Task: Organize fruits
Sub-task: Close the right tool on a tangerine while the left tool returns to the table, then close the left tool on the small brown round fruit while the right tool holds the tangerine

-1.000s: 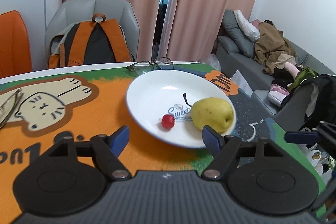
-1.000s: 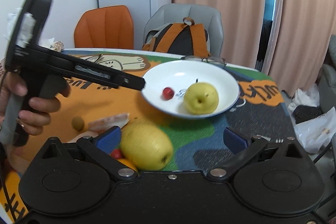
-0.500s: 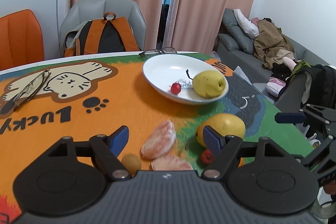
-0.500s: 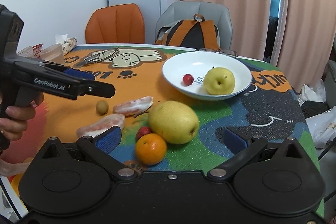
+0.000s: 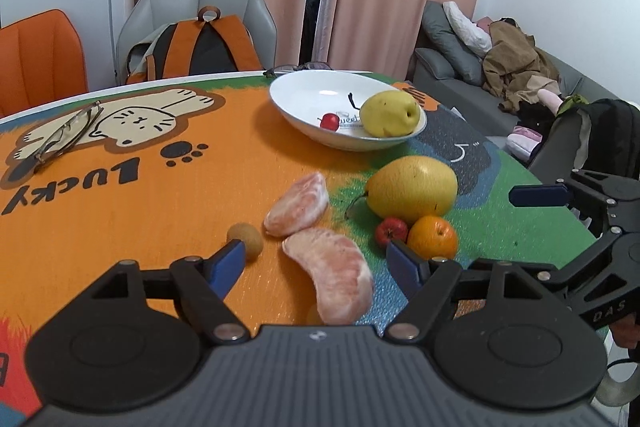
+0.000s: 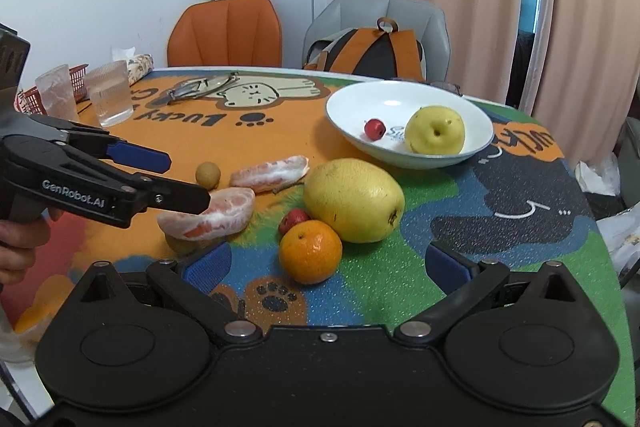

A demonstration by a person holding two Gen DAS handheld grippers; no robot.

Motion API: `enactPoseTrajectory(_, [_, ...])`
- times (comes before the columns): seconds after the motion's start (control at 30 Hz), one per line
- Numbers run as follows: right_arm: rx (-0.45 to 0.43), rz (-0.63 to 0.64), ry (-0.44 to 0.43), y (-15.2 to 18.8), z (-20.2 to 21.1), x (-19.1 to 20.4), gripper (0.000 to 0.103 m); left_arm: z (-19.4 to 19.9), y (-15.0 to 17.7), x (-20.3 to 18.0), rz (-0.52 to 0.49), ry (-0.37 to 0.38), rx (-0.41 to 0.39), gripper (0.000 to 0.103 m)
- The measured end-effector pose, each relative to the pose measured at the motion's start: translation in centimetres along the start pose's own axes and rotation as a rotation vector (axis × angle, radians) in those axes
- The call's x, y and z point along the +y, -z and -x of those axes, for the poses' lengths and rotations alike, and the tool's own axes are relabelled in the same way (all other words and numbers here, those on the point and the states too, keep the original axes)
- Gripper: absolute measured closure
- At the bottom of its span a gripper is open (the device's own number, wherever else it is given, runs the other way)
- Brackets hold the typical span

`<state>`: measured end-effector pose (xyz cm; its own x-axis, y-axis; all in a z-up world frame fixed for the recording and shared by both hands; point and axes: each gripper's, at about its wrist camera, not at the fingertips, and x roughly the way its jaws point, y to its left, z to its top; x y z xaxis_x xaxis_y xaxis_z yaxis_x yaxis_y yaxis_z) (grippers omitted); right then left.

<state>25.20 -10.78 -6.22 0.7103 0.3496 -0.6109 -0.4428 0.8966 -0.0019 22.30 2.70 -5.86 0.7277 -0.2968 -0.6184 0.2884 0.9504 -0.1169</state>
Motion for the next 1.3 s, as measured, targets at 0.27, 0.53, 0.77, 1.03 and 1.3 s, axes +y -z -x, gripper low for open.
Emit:
enactPoseTrajectory(0.27, [0.039,0.008,-0.012,0.5,-2.2,0.5,0.016,-0.6,1.0,0.0,-0.040,0.000,0.014,0.027])
enactPoseTrajectory(0.53, [0.076,0.026,0.000,0.8,-4.1,1.1,0.055,-0.9,2.1,-0.2,-0.061,0.049,0.054,0.027])
enactPoseTrajectory(0.77, [0.075,0.021,-0.011,0.7,-3.8,1.0,0.064,-0.8,2.7,-0.4,-0.069,0.071,0.056,0.027])
enactPoseTrajectory(1.03, [0.083,0.010,-0.020,0.7,-3.6,1.1,0.064,-0.5,2.9,-0.3,-0.064,0.069,0.040,0.043])
enactPoseTrajectory(1.3, [0.075,0.006,-0.021,0.7,-3.2,1.2,0.064,-1.0,3.1,0.0,-0.043,0.083,0.079,0.070])
